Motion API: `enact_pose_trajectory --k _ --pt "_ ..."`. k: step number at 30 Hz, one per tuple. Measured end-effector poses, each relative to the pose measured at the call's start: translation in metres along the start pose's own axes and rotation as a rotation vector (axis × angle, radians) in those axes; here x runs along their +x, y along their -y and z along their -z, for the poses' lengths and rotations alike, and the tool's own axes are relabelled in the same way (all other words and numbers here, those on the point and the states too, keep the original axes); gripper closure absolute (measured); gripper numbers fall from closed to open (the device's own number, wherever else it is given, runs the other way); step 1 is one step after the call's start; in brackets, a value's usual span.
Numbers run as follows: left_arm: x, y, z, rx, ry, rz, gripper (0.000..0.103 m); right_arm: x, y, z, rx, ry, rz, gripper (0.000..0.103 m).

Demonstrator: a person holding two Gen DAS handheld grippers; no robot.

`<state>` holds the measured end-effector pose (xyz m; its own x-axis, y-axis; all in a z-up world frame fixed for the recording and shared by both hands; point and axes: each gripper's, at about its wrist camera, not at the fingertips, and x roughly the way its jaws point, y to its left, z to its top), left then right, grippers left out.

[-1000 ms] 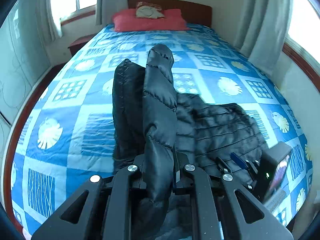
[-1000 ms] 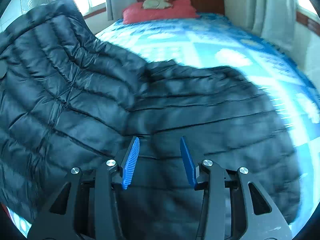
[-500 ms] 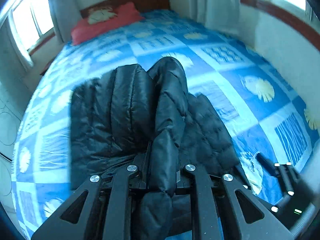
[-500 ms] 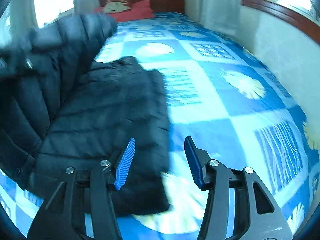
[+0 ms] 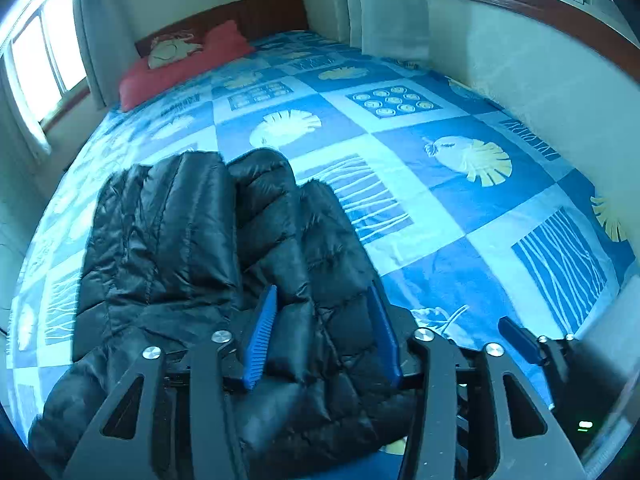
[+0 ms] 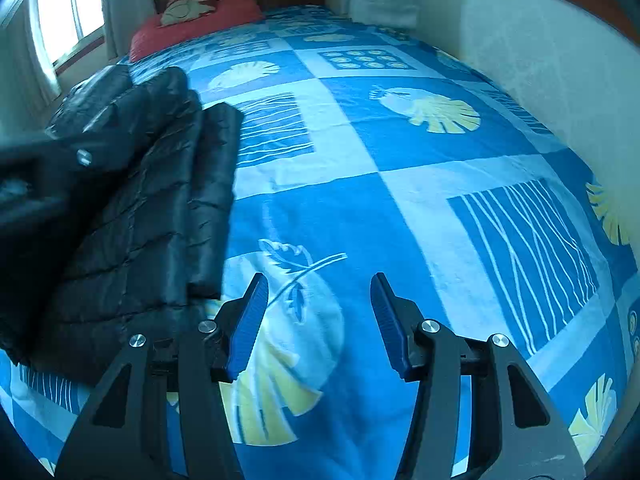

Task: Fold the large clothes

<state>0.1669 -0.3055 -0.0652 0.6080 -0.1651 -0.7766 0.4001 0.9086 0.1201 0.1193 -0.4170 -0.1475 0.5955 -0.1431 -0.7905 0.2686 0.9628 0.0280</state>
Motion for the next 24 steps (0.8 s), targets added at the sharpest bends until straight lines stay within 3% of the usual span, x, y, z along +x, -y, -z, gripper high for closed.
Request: enact_pose_trajectory --k 4,8,13,18,24 --pt "-0.031 -0.002 -0.008 -0.009 0.056 0.083 0.053 -0.012 0.004 0.005 0.015 0.009 0.011 0.05" --pt "-0.059 -0.01 -0.012 0.02 0.123 0.076 0.053 -0.019 -0.001 0.004 0.006 0.016 0.016 0.05" --pt "-0.094 -0.049 -0.015 -0.01 0.188 0.059 0.053 -0.036 -0.015 -0.002 -0.009 0.042 0.003 0.05" --pt "-0.11 -0.116 -0.003 -0.099 0.218 -0.006 0.053 -0.051 -0.037 -0.014 -0.035 0.073 -0.019 0.049" --pt "-0.092 -0.224 0.041 -0.261 0.173 -0.175 0.052 -0.07 -0.069 -0.043 -0.03 0.116 -0.095 0.043"
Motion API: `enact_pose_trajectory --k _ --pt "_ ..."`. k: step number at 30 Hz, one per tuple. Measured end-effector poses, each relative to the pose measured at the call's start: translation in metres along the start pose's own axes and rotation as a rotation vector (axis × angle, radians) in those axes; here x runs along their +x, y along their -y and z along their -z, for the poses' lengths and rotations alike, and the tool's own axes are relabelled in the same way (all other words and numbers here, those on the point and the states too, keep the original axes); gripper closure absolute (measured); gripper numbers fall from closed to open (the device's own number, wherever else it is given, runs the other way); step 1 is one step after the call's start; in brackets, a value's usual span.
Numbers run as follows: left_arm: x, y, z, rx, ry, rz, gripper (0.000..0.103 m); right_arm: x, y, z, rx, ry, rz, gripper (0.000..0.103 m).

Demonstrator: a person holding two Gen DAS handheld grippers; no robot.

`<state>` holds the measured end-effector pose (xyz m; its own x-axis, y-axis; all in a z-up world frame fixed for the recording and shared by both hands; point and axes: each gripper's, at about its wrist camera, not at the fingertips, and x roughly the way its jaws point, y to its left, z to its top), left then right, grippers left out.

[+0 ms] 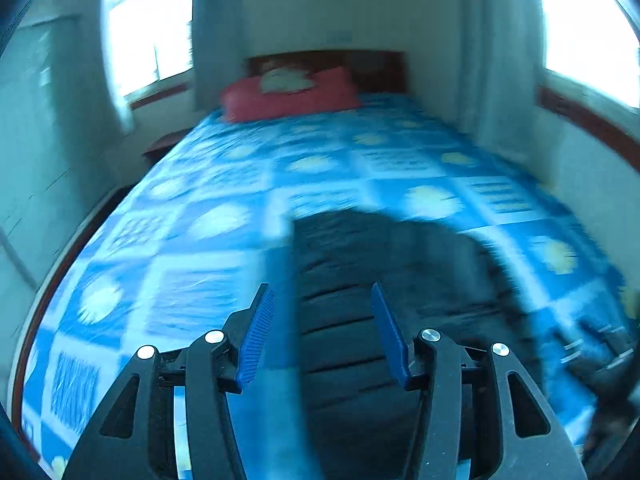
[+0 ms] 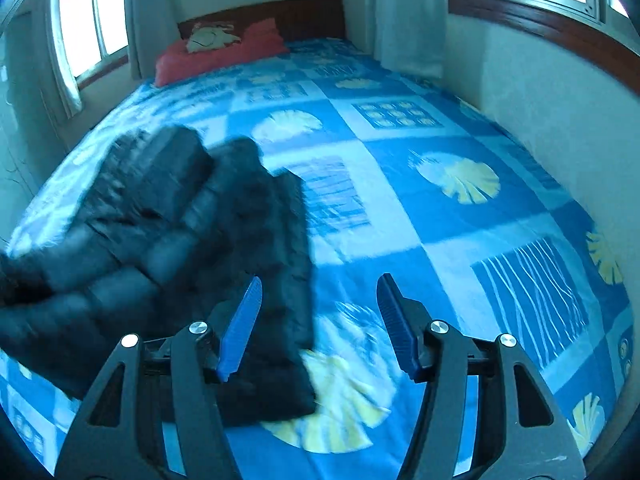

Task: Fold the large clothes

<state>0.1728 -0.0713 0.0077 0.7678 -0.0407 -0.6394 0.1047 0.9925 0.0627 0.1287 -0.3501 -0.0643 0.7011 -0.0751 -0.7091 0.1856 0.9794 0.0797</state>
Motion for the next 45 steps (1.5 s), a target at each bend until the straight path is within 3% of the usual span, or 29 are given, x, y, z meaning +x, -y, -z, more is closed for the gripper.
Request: enact_pose_trajectory --k 2,4,7,13,16,17,19,23,27,32,36,40,43,45 --pt "0.019 -0.034 0.017 -0.064 -0.047 -0.03 0.052 -0.002 -0.012 -0.016 0.024 0.014 -0.046 0.04" --pt "0.033 -0.054 0.03 -0.108 -0.088 -0.035 0.052 0.0 -0.021 -0.028 0.049 0.012 -0.1 0.03" --pt "0.052 -0.069 0.049 -0.151 -0.137 -0.022 0.052 0.018 -0.04 -0.041 0.062 -0.052 -0.176 0.023" --pt "0.066 -0.068 0.069 -0.169 -0.161 0.047 0.052 0.056 -0.074 -0.037 0.02 -0.194 -0.193 0.024" --pt "0.07 -0.061 0.071 -0.15 -0.162 0.069 0.052 0.067 -0.076 -0.033 0.001 -0.228 -0.178 0.069" --pt "0.071 -0.058 0.072 -0.146 -0.163 0.081 0.052 0.069 -0.077 -0.031 -0.014 -0.229 -0.164 0.077" --pt "0.074 -0.055 0.071 -0.143 -0.166 0.095 0.052 0.069 -0.075 -0.029 -0.044 -0.215 -0.134 0.09" --pt "0.077 -0.045 0.067 -0.137 -0.162 0.134 0.052 0.067 -0.066 -0.026 -0.069 -0.192 -0.111 0.094" --pt "0.082 -0.027 0.065 -0.123 -0.166 0.171 0.046 0.075 -0.048 -0.018 -0.09 -0.211 -0.062 0.094" --pt "0.099 0.01 0.074 -0.059 -0.188 0.178 0.046 0.101 -0.028 0.001 -0.099 -0.241 -0.049 0.094" --pt "0.114 0.026 0.082 -0.061 -0.201 0.183 0.048 0.109 -0.02 0.009 -0.091 -0.232 -0.064 0.094" --pt "0.113 0.04 0.088 -0.023 -0.162 0.141 0.05 0.107 -0.01 0.009 -0.02 -0.215 -0.115 0.094" --pt "0.112 0.035 0.088 -0.041 -0.169 0.157 0.05 0.089 -0.008 0.003 0.0 -0.215 -0.115 0.088" --pt "0.111 0.033 0.087 -0.043 -0.174 0.169 0.05 0.075 -0.004 -0.001 0.014 -0.207 -0.101 0.077"
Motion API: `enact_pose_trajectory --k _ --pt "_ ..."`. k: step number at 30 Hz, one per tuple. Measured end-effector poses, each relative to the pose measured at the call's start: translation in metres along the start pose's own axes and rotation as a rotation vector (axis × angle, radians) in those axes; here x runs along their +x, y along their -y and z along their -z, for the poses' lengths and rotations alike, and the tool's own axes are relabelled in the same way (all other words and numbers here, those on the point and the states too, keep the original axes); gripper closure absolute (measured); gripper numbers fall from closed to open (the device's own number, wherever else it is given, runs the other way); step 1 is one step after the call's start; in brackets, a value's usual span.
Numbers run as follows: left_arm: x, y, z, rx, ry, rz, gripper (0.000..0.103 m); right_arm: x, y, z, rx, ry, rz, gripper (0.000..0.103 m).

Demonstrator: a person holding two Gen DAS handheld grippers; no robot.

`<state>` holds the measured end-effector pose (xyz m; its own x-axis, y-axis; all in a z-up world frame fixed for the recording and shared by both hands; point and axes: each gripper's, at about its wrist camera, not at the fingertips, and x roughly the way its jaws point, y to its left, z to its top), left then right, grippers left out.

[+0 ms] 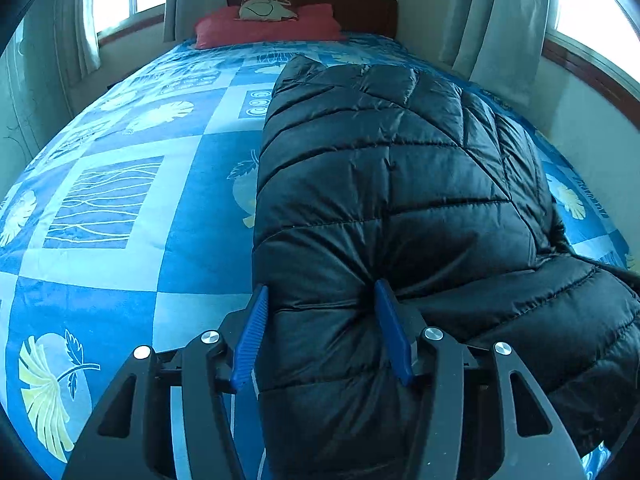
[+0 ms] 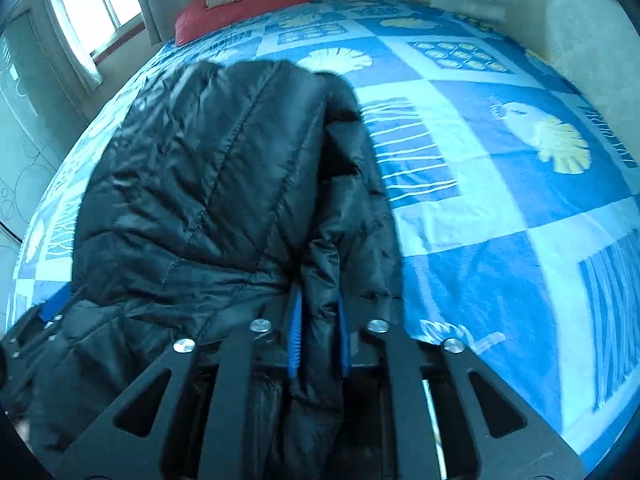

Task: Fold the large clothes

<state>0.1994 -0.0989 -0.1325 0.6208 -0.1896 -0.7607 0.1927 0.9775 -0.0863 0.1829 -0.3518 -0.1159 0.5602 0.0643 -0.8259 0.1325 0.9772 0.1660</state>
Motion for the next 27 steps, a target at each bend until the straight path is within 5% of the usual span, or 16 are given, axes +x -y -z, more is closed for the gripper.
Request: enact_pose_trajectory --k 2,8,16,18,19,20,27 --pt "0.0 0.0 -0.002 0.005 -0.004 0.004 0.05 -0.021 -0.001 0.002 0.009 0.022 0.004 0.064" --pt "-0.011 -0.008 -0.005 -0.014 0.002 0.025 0.05 -0.069 -0.017 0.014 -0.004 0.082 0.0 0.048" --pt "-0.039 -0.039 0.027 -0.074 0.03 0.022 0.048 -0.077 -0.049 0.039 -0.088 0.075 -0.025 0.044" --pt "-0.035 -0.039 0.028 -0.071 0.021 0.03 0.048 -0.063 -0.048 0.042 -0.088 0.032 -0.023 0.052" --pt "-0.034 -0.038 0.027 -0.069 0.015 0.035 0.048 -0.055 -0.046 0.043 -0.089 0.003 -0.028 0.071" --pt "-0.031 -0.035 0.025 -0.059 0.005 0.042 0.049 -0.048 -0.045 0.046 -0.089 -0.021 -0.028 0.077" --pt "-0.015 -0.019 0.025 -0.015 -0.026 0.038 0.05 -0.014 -0.043 0.062 -0.146 -0.049 0.085 0.084"
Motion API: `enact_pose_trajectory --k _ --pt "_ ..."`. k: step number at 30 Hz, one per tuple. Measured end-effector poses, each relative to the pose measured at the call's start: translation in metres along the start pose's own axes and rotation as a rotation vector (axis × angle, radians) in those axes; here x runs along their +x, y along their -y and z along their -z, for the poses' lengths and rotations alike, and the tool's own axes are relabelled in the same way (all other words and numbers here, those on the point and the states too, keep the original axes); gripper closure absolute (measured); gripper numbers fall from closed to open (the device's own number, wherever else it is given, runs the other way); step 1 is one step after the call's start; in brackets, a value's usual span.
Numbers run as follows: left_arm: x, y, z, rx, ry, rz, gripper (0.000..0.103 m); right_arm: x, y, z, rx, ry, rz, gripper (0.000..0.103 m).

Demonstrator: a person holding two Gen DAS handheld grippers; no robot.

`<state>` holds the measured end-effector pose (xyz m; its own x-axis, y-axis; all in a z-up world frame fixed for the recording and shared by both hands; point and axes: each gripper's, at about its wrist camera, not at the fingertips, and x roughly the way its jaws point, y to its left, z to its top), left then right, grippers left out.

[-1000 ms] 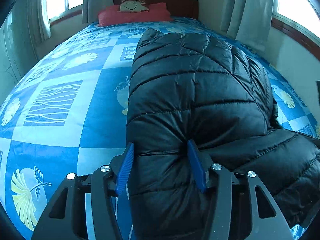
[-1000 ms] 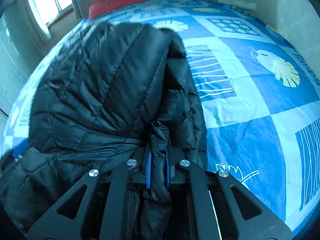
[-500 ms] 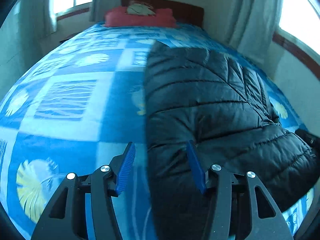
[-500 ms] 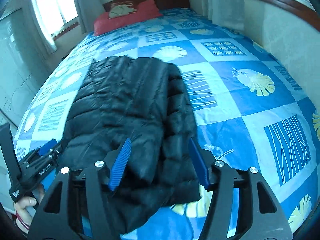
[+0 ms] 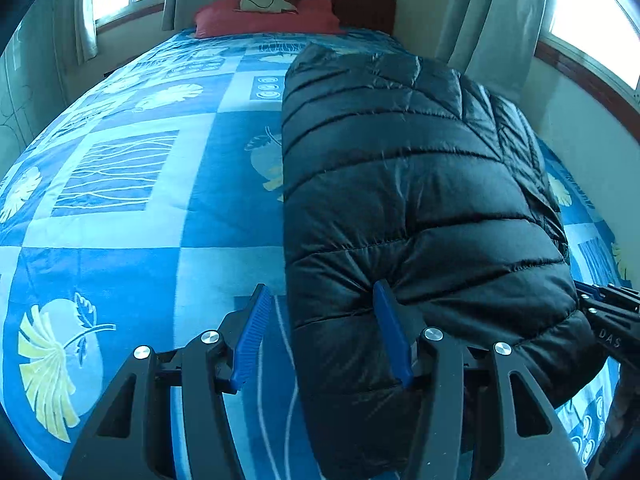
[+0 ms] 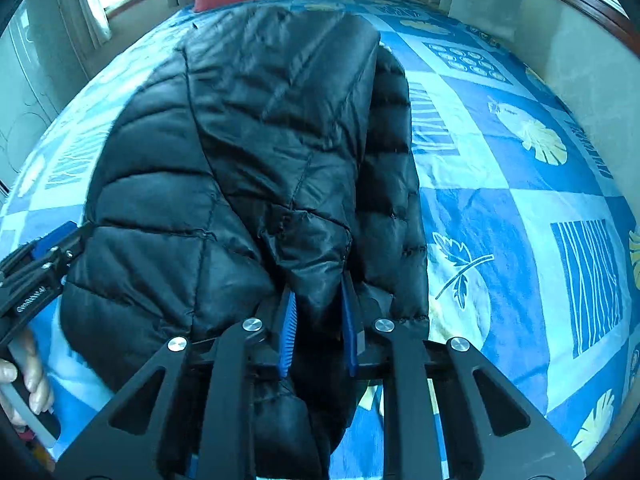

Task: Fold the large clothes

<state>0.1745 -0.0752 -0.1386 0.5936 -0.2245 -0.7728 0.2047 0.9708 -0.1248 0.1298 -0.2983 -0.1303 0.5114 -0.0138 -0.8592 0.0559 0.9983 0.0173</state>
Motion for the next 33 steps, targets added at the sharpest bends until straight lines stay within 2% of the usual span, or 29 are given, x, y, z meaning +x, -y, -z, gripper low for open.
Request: enact_pose_trajectory --k 3,7,11,19,24,30,33 --pt "0.009 0.002 0.004 0.003 -0.005 -0.003 0.048 0.013 0.004 0.004 0.024 0.001 -0.011 0.085" --pt "0.018 -0.005 0.004 -0.032 -0.026 0.042 0.048 0.02 0.006 0.01 0.038 0.03 -0.017 0.086" --pt "0.018 -0.001 0.006 -0.004 -0.012 0.025 0.048 0.019 0.003 0.018 0.044 0.066 -0.006 0.086" --pt "0.003 0.002 -0.001 0.014 -0.001 0.018 0.048 0.013 0.004 0.02 0.065 0.07 -0.022 0.086" --pt "-0.009 -0.01 -0.005 -0.04 -0.012 0.058 0.048 0.009 0.007 0.018 0.068 0.083 -0.021 0.085" --pt "-0.033 -0.018 -0.016 -0.05 0.023 0.052 0.048 -0.009 0.01 0.013 0.089 0.066 -0.029 0.076" --pt "-0.045 -0.022 -0.03 -0.049 0.057 0.044 0.048 -0.032 0.007 0.002 0.093 0.08 0.012 0.071"
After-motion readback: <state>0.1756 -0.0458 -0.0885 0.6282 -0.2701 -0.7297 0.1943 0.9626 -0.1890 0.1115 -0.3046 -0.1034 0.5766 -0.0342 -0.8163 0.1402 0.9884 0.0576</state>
